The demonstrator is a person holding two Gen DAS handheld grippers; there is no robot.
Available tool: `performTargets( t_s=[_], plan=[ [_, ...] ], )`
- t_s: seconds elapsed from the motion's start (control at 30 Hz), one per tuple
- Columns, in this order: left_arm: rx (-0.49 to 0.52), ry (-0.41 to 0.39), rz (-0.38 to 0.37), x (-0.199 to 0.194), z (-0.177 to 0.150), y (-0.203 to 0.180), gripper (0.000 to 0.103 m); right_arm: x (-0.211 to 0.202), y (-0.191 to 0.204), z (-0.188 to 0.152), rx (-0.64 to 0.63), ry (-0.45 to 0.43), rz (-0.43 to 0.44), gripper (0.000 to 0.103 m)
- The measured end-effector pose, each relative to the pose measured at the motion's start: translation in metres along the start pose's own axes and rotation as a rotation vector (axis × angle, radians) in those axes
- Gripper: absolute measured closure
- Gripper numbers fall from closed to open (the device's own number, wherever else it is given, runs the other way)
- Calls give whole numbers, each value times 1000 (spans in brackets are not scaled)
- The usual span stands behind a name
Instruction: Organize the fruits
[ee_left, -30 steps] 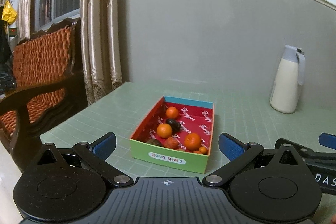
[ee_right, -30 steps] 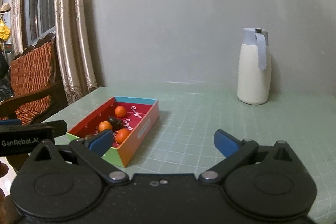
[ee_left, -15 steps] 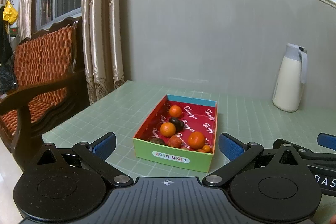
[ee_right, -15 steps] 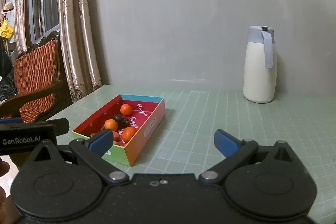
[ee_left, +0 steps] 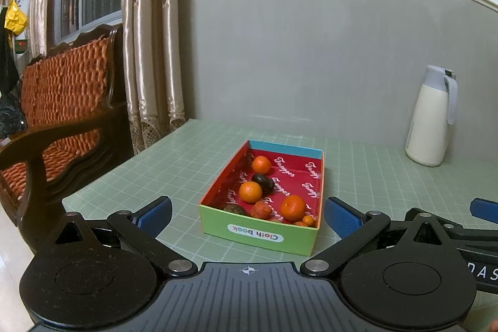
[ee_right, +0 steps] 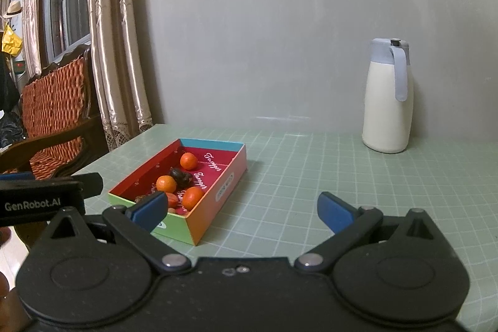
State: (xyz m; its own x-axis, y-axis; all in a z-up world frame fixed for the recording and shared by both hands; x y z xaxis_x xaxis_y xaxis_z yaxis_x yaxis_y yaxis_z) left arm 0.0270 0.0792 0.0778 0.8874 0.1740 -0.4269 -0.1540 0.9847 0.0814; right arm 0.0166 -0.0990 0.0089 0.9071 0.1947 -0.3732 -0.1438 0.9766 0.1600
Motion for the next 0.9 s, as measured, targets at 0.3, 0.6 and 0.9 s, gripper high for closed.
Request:
performTargets(
  t_s=[0.3, 0.6, 0.9],
  plan=[
    [5, 0, -6, 1, 0, 1, 0, -1, 2, -1, 0, -1, 3, 0],
    [3, 4, -6, 2, -1, 1, 0, -1, 2, -1, 0, 1, 3, 1],
    [6, 5, -3, 4, -2, 1, 0, -1, 3, -2, -1, 4, 6, 1]
  ],
)
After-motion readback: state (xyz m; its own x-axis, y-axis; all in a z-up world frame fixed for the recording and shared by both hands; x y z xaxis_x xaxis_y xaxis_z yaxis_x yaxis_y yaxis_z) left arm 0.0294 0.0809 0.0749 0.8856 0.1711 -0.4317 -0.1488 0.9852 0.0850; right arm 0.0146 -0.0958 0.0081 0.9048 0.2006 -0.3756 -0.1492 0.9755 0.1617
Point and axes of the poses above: each gripper's, at about its wrist camera, not at the fingertips, and x roughly the way its jaws point, y to its left, z to its top, the point moved 4 cm from there along x, roughly the way its jaws point, and after that the axes turned 4 degrees about x, right-handed, at the moved point
